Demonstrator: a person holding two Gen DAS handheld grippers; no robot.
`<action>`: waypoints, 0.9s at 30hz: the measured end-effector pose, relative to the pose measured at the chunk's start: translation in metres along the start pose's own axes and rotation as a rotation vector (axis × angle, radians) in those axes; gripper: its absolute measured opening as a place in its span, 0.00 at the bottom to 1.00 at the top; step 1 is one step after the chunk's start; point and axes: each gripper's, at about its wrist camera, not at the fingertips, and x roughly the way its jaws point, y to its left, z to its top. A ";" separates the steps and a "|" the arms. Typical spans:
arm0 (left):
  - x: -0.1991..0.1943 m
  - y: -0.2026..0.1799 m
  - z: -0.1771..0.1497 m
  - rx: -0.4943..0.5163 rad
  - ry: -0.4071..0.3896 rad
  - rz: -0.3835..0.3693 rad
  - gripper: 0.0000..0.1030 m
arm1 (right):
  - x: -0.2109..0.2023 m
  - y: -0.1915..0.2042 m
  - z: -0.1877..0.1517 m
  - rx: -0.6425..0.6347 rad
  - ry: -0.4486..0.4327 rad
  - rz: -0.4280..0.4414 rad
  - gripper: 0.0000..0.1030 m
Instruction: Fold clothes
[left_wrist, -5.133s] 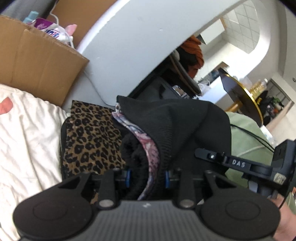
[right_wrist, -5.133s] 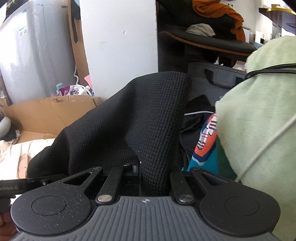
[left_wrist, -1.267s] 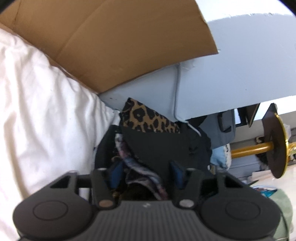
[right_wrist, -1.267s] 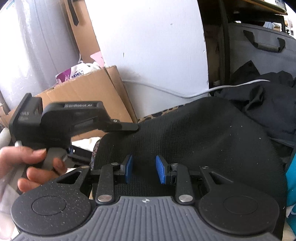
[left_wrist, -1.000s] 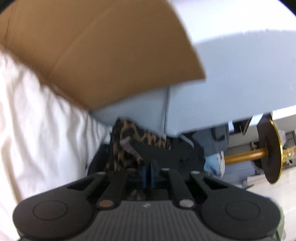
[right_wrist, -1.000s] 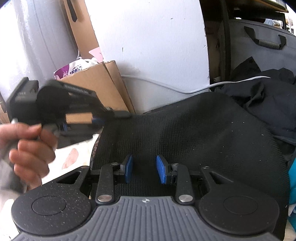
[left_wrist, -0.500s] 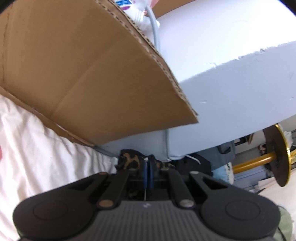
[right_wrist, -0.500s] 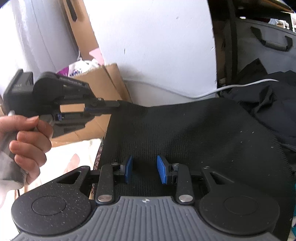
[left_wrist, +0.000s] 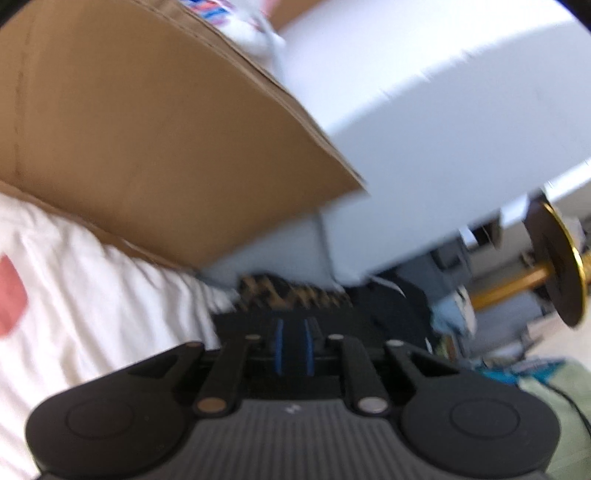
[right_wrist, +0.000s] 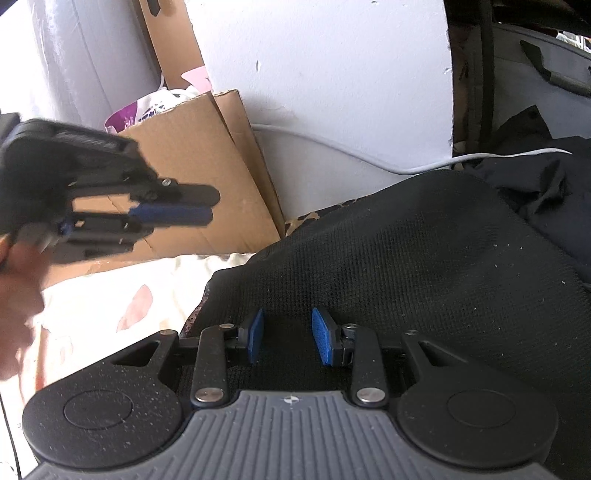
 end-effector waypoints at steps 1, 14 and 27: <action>0.000 -0.004 -0.008 0.013 0.007 -0.002 0.11 | -0.001 0.000 0.000 0.003 -0.002 -0.001 0.35; 0.011 -0.037 -0.045 0.162 0.014 0.054 0.12 | -0.024 0.006 0.009 -0.018 -0.004 -0.060 0.35; 0.037 -0.001 -0.035 0.090 -0.005 0.259 0.02 | -0.023 -0.012 0.005 0.016 0.018 -0.094 0.35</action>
